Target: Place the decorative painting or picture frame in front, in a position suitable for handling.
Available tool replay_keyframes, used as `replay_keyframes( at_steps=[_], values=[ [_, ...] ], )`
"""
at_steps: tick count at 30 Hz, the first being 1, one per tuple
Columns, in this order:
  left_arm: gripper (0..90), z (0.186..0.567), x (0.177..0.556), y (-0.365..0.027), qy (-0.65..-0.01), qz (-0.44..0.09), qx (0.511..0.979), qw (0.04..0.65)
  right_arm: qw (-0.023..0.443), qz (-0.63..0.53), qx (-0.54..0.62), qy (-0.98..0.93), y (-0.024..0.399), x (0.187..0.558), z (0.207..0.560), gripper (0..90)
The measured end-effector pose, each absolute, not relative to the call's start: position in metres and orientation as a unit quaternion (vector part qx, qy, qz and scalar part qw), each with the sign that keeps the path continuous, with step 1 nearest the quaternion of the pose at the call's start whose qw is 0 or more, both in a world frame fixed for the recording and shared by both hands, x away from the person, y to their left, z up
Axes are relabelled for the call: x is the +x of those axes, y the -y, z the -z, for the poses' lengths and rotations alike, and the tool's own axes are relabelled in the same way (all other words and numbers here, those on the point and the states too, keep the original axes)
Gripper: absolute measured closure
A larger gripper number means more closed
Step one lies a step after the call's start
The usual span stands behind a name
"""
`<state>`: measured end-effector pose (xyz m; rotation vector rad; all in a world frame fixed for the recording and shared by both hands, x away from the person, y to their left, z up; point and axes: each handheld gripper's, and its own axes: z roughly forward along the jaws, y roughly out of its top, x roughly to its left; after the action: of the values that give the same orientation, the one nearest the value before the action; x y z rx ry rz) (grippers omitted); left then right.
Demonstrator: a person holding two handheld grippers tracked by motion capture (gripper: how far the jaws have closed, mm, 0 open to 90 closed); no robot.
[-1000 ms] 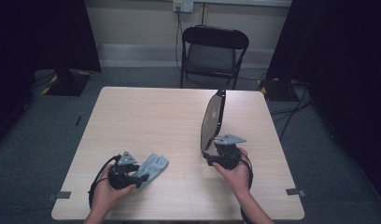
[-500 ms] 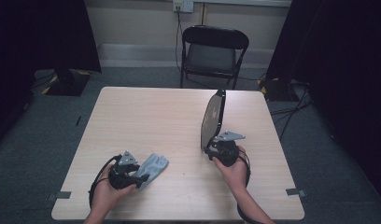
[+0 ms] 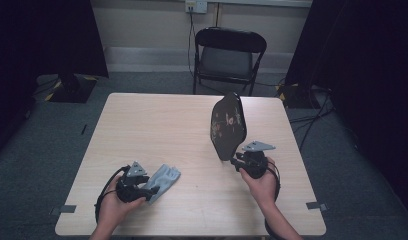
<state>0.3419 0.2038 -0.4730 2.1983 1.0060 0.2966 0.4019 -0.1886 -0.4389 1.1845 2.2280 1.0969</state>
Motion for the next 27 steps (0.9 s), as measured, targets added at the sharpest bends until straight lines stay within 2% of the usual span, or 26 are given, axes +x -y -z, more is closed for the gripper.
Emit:
replay_keyframes(
  at_steps=[7, 18, 24, 27],
  values=[
    [41.3, 0.473, 0.343, -0.202, -0.387, -0.110, 0.847, 0.347, 0.184, -0.418, 0.423, -0.783, 0.193, 0.409, 0.417, 63.7],
    [41.1, 0.473, 0.343, -0.200, -0.383, -0.110, 0.849, 0.346, 0.164, -0.418, 0.441, -0.777, 0.193, 0.424, 0.377, 65.1],
    [41.0, 0.474, 0.344, -0.197, -0.380, -0.109, 0.853, 0.340, 0.144, -0.402, 0.456, -0.781, 0.189, 0.434, 0.369, 66.4],
    [40.9, 0.473, 0.344, -0.195, -0.375, -0.114, 0.856, 0.338, 0.149, -0.404, 0.458, -0.778, 0.185, 0.438, 0.368, 67.6]
  ],
)
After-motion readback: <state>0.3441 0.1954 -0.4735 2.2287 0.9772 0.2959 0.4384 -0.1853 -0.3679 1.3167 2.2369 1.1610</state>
